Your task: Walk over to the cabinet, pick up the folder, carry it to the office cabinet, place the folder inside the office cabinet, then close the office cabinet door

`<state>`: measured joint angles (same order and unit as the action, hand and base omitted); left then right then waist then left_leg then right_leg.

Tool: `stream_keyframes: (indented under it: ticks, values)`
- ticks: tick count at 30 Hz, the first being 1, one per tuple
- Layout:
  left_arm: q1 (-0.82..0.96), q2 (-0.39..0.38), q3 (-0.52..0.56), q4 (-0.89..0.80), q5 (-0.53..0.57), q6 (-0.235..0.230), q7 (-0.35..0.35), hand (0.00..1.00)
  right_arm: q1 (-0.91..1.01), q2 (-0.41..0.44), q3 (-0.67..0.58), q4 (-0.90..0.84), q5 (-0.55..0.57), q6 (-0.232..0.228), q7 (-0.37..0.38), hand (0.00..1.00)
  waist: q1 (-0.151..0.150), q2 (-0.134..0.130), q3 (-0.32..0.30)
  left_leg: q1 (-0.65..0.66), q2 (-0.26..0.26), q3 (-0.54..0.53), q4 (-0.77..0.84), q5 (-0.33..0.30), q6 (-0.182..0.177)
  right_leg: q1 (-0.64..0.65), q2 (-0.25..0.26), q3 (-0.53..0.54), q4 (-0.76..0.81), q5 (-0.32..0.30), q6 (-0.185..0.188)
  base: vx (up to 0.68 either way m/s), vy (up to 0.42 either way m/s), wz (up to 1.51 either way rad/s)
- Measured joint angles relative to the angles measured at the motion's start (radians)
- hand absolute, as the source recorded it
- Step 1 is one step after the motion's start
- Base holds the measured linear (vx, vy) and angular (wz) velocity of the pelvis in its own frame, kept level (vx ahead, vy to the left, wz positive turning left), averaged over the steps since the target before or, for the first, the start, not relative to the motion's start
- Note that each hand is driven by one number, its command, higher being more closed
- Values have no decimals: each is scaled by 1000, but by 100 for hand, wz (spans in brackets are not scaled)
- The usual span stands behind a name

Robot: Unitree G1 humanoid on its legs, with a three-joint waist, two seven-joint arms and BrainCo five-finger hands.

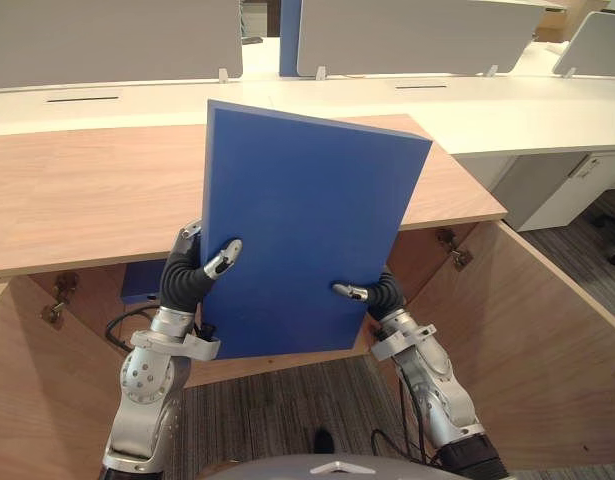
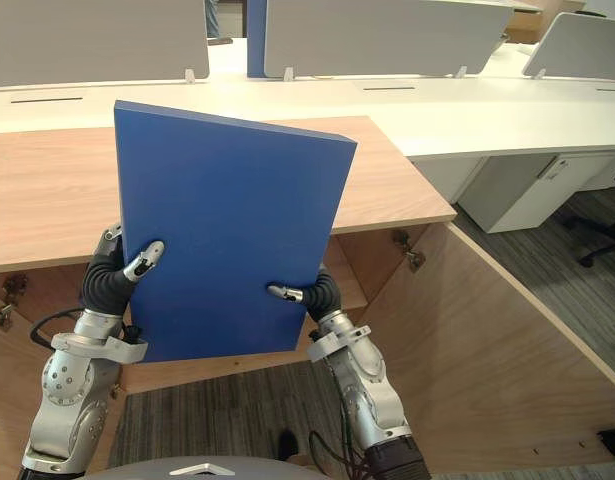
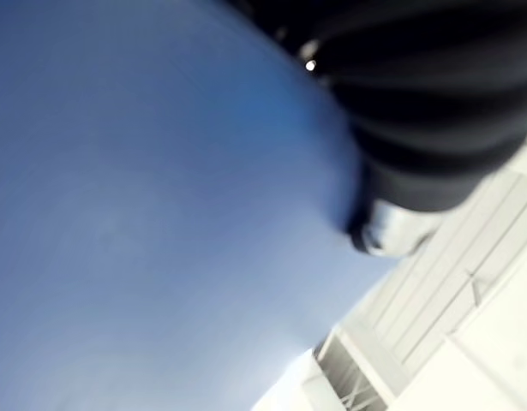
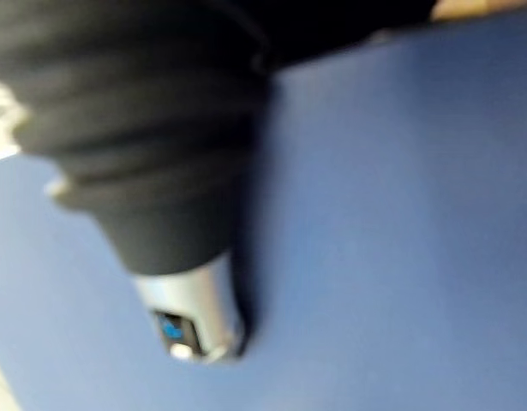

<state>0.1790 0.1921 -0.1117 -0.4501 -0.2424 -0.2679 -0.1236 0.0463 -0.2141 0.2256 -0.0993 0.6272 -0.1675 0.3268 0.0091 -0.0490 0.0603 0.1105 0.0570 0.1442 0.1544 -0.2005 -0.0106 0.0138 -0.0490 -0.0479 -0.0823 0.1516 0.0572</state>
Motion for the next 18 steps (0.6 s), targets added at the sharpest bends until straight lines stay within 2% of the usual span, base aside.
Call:
stream_keyframes:
  ticks: [13,14,18]
  values:
    - [0,-19,0,8,10,-2,11,100,2,52,-43,0,-46,-4,-24,100,0,-1,-1,-6,-7,-16,-5,9,4,0,-6,-19,-5,0,0,-19,1,3]
    - [0,-26,0,12,12,-2,15,0,2,60,-44,0,-48,-4,-35,100,0,-3,-2,-6,-7,-16,-7,11,4,-1,-6,-19,-5,0,0,0,0,0]
    - [-1,-58,-2,32,10,-15,30,0,5,85,-59,0,-67,-4,-53,100,-3,-11,-16,-4,-10,-22,-21,20,5,-2,-7,-21,-4,-1,0,-8,1,4]
